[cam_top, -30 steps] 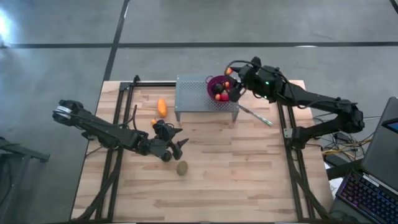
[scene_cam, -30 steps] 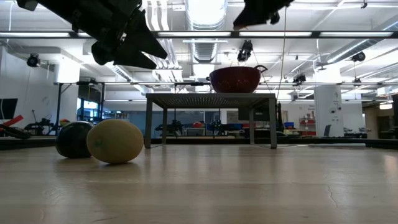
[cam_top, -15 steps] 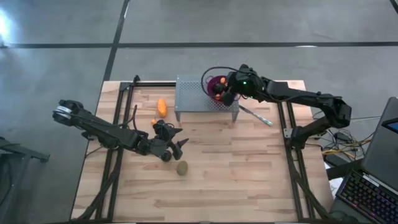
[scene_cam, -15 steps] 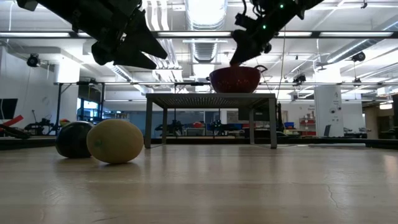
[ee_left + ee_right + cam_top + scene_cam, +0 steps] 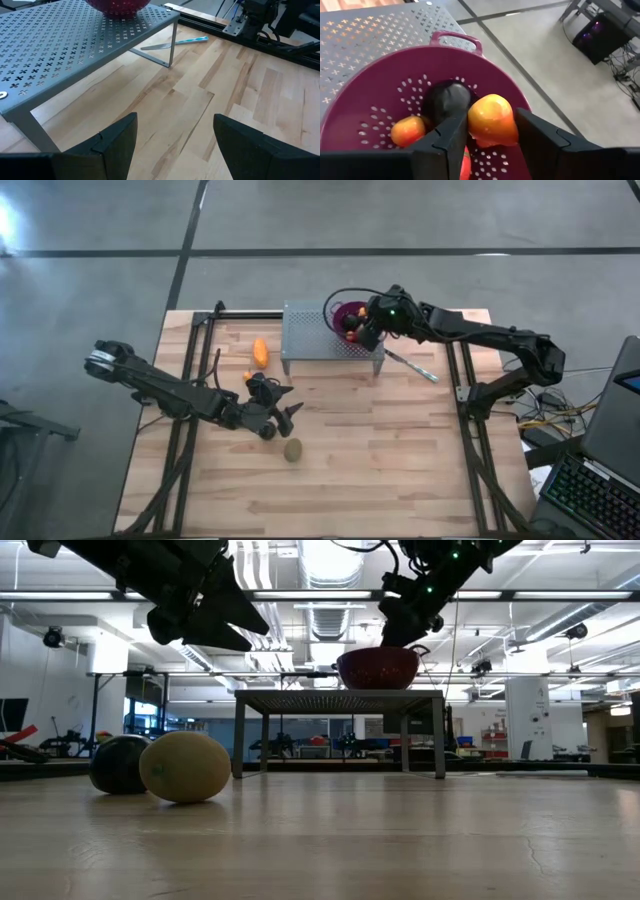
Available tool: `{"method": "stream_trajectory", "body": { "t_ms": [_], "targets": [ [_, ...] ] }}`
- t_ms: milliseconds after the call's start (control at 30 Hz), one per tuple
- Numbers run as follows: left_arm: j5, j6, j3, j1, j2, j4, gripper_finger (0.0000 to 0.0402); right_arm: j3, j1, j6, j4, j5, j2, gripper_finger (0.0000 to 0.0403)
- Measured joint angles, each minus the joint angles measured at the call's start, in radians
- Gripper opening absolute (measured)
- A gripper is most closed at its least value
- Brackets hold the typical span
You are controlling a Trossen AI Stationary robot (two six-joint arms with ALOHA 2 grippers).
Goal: Pick & Place Fruit
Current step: Put the pear into the purple strainer bowl on the shelf, then put the mango into the purple strainer bowl on the shelf
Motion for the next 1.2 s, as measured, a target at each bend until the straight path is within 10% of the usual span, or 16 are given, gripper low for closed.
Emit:
{"method": "stream_trajectory", "body": {
  "t_ms": [667,1200],
  "targets": [
    [0.0,0.0,0.0,0.0,0.0,0.0,0.0266,0.0,-0.001,0.0,-0.011,0.0,-0.006,0.0254],
    [0.001,0.003,0.0,0.0,0.0,-0.035,0.0266,0.0,0.06,0.13,-0.199,-0.2,-0.203,0.019]
  ]
}}
